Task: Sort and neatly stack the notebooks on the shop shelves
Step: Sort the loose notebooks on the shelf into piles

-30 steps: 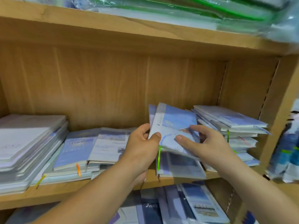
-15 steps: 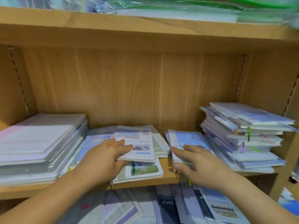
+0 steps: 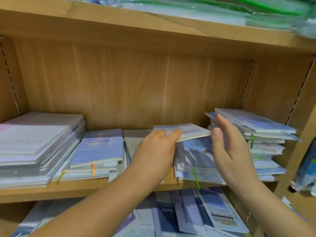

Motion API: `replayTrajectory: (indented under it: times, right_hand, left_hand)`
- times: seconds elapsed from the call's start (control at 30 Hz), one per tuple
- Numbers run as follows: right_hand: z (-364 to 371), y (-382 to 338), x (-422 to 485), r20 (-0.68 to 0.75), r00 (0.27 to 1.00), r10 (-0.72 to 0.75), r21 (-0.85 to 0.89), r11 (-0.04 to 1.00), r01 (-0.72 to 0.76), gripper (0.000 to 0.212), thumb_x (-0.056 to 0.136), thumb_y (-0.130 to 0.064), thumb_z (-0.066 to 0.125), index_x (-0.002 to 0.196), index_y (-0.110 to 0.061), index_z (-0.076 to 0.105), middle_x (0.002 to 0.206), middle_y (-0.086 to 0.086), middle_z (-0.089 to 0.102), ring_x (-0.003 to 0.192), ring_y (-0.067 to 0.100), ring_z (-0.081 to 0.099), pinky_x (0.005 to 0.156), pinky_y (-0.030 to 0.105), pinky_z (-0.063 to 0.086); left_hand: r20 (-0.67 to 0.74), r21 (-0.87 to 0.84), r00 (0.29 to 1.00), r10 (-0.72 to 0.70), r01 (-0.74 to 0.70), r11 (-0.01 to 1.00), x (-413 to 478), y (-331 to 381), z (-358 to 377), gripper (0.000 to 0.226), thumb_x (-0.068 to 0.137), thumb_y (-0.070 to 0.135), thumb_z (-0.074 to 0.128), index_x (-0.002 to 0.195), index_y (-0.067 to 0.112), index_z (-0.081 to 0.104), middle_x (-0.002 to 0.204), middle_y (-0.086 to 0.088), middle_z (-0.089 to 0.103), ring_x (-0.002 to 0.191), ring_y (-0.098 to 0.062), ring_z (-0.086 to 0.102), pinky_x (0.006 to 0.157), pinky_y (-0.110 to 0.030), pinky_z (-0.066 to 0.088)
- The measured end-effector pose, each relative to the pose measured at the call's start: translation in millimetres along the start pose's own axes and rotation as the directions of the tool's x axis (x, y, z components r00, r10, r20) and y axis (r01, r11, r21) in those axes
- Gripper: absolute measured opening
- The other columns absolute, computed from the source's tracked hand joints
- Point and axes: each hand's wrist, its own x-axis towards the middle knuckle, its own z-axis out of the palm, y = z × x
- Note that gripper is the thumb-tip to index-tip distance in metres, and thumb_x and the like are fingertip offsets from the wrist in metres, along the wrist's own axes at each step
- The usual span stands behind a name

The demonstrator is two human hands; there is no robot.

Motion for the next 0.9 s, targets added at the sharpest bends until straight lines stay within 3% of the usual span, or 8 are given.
replayTrajectory:
  times: [0.07,0.13,0.27,0.4,0.57,0.67,0.77,0.9]
  right_hand:
    - [-8.3,-2.7,-2.6,-0.014,0.985,-0.170,-0.137,0.976,0.167,0.044,0.105,-0.040,0.041,0.142,-0.024,0.057,0.141,-0.013,0.057,0.136,0.002,0.048,0.108,0.027,0.042]
    - [-8.9,0.0,-10.0,0.207,0.961,-0.181,-0.220,0.949,0.226,0.045,0.105,-0.045,0.038,0.136,-0.024,0.063,0.138,-0.010,0.061,0.134,0.008,0.051,0.109,0.031,0.043]
    - [3.9,17.5,-26.0,0.638,0.759,0.131,-0.401,0.898,0.183,0.057,0.102,-0.061,0.029,0.150,-0.035,0.048,0.154,-0.009,0.047,0.143,0.010,0.039,0.116,0.030,0.032]
    - [16.5,23.0,-15.3,0.605,0.773,0.191,-0.476,0.865,0.159,0.055,0.101,-0.063,0.036,0.149,-0.038,0.048,0.156,-0.011,0.043,0.144,0.011,0.039,0.115,0.032,0.034]
    - [49.1,-1.5,17.7,0.556,0.801,0.223,-0.428,0.902,0.046,0.058,0.094,-0.073,0.037,0.097,-0.028,0.075,0.097,-0.008,0.071,0.088,0.009,0.065,0.080,0.042,0.058]
    - [75.8,-11.0,39.1,0.624,0.743,0.243,-0.376,0.926,0.013,0.057,0.093,-0.074,0.043,0.120,-0.033,0.070,0.116,-0.008,0.071,0.109,0.012,0.065,0.091,0.041,0.056]
    - [98.2,-13.4,55.2,0.693,0.629,0.353,-0.436,0.900,-0.024,0.084,0.082,-0.085,0.048,0.146,-0.031,0.053,0.144,-0.006,0.058,0.129,0.018,0.056,0.105,0.038,0.049]
    - [119.7,-15.3,61.9,0.710,0.560,0.427,-0.480,0.875,-0.058,0.101,0.060,-0.094,0.046,0.138,-0.032,0.057,0.143,-0.010,0.057,0.126,0.017,0.057,0.103,0.036,0.050]
  left_hand:
    - [0.219,-0.046,0.975,0.045,-0.036,0.998,5.7,22.5,16.8,0.047,0.099,0.016,0.049,0.146,0.022,0.051,0.123,-0.012,0.058,0.118,-0.033,0.050,0.098,-0.043,0.045]
    - [0.410,-0.142,0.907,0.097,-0.041,0.989,-1.5,32.8,25.8,0.043,0.093,0.027,0.053,0.135,0.018,0.059,0.133,-0.012,0.054,0.125,-0.031,0.049,0.103,-0.041,0.045]
    - [0.276,0.048,0.961,0.001,-0.015,0.999,-15.6,-9.2,7.1,0.042,0.094,0.052,0.051,0.123,0.027,0.069,0.132,0.004,0.060,0.125,-0.021,0.052,0.100,-0.038,0.047]
    - [0.290,0.345,0.923,-0.252,0.145,0.927,-22.1,-84.8,-27.5,0.044,0.089,0.065,0.057,0.104,0.024,0.065,0.103,0.003,0.059,0.102,-0.023,0.052,0.082,-0.036,0.045]
    - [0.349,0.078,0.910,-0.222,0.208,0.975,-29.0,-115.3,-34.1,0.045,0.087,0.057,0.070,0.105,0.015,0.068,0.093,0.003,0.063,0.089,-0.017,0.052,0.081,-0.035,0.046]
    - [0.414,0.158,0.885,-0.213,0.160,0.974,-32.9,-117.5,-27.1,0.049,0.091,0.060,0.060,0.122,0.023,0.063,0.105,0.010,0.064,0.098,-0.017,0.043,0.089,-0.038,0.046]
    - [0.465,0.205,0.856,-0.226,0.144,0.968,-34.4,-116.4,-21.6,0.057,0.098,0.060,0.049,0.148,0.034,0.045,0.120,0.011,0.067,0.108,-0.021,0.038,0.096,-0.040,0.045]
    - [0.520,0.218,0.809,-0.275,0.185,0.958,-27.1,-112.3,-18.9,0.055,0.103,0.053,0.041,0.155,0.040,0.028,0.116,-0.006,0.066,0.123,-0.027,0.037,0.098,-0.045,0.047]
